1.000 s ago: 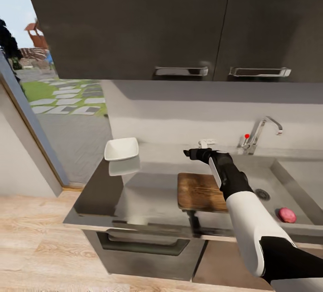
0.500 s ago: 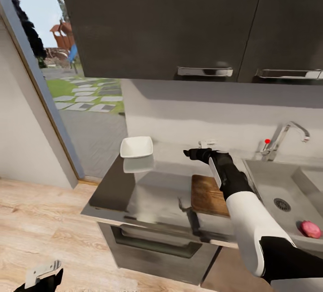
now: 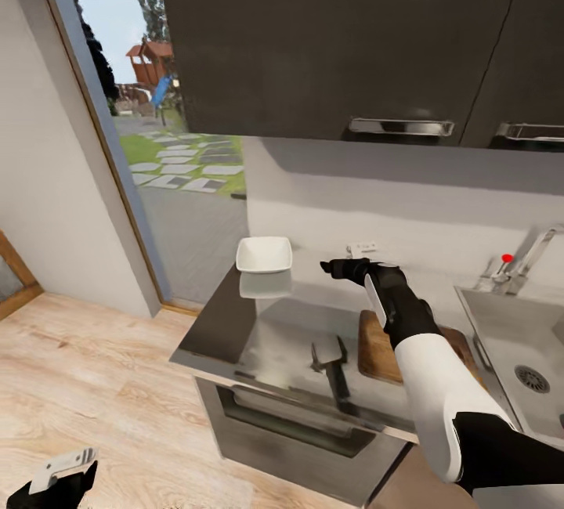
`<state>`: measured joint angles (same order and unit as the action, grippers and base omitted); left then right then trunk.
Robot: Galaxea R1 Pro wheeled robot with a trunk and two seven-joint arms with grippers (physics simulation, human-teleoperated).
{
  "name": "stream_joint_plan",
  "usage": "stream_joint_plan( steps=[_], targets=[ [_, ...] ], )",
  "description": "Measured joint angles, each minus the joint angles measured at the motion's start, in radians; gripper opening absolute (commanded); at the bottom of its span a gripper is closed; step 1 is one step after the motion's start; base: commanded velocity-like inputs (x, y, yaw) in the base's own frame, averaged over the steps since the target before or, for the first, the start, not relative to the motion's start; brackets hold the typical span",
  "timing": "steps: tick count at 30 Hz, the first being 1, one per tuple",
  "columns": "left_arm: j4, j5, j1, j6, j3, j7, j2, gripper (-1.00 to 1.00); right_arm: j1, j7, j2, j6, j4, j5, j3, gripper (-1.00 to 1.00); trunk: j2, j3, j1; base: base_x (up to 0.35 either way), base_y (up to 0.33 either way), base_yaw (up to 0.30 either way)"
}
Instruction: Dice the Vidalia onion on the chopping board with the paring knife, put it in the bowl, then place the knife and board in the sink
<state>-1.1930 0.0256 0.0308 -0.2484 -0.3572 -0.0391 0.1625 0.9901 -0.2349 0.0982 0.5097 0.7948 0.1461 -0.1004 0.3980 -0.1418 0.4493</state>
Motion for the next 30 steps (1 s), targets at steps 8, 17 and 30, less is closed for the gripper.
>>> stream_joint_plan(
  steps=[8,17,30],
  targets=[
    [0.002,0.002,-0.023,-0.018,0.0,-0.257,0.053,1.0,0.0,0.0,0.0,0.0,0.0,0.0,0.0,1.0,0.0,0.0,0.0,0.0,0.0,0.163],
    [-0.02,0.003,-0.281,-0.37,0.01,-0.558,0.143,1.0,0.0,0.0,0.0,0.0,0.0,0.0,0.0,1.0,0.0,0.001,0.0,0.0,0.0,0.009],
    [0.402,-0.012,-0.802,-0.476,0.14,-0.577,0.167,1.0,0.0,0.0,0.0,0.0,0.0,0.001,-0.001,1.0,0.0,0.0,0.0,0.0,0.0,0.0]
  ],
)
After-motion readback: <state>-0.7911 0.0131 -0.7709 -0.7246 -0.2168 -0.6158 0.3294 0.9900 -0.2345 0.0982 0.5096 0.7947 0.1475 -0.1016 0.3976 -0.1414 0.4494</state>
